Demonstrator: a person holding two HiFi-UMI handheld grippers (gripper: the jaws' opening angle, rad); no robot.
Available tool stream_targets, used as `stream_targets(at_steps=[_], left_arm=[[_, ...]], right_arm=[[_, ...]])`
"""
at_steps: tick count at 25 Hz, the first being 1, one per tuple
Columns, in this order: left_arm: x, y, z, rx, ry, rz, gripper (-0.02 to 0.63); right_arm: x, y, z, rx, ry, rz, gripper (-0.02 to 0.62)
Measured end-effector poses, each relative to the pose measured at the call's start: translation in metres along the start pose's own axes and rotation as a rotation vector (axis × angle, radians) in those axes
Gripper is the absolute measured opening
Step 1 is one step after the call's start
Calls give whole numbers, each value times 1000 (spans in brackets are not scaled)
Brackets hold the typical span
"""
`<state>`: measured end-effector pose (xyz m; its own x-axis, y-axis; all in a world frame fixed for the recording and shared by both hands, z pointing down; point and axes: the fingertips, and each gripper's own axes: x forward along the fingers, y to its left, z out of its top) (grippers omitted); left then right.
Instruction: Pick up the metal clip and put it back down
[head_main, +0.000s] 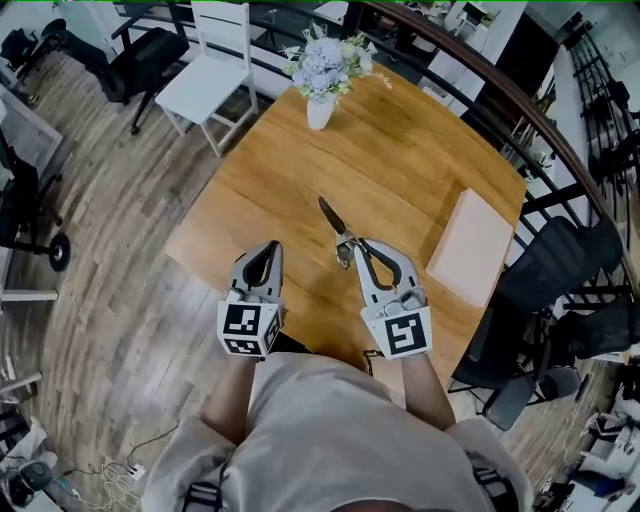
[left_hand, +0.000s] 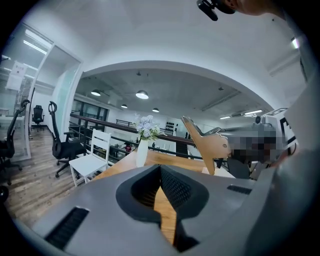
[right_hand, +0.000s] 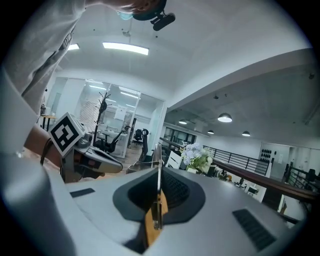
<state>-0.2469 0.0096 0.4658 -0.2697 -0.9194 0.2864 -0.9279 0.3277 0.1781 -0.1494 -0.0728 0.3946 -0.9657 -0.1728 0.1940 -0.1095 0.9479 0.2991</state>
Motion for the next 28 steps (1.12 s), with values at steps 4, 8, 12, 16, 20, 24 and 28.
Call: stream_targets(at_steps=[4,8,12,16,20,24,28], left_arm=[[20,23,-5,-5,22,-26,23],[32,39,-21,-5,49,-62,23],[42,55,-39,-14,75,-92,23],[52,71,-58,-7,105,-116,24],[63,87,-75,-11,141,-141,23],[76,101,-93,-14,186,-171,23],[91,111,-103,-3,221,-201,23]], right_arm=[[32,3,-17,-29,97,11,28],[54,16,-38,-12,174,14,28],[75,27,-53,-24,247,18,28],[96,35,-73,-59,323,6,28],[119,40,-87,-110,370,-11,28],[141,44,-102,-142,412,-8,28],[161,45,-116,-154,454,-21,28]])
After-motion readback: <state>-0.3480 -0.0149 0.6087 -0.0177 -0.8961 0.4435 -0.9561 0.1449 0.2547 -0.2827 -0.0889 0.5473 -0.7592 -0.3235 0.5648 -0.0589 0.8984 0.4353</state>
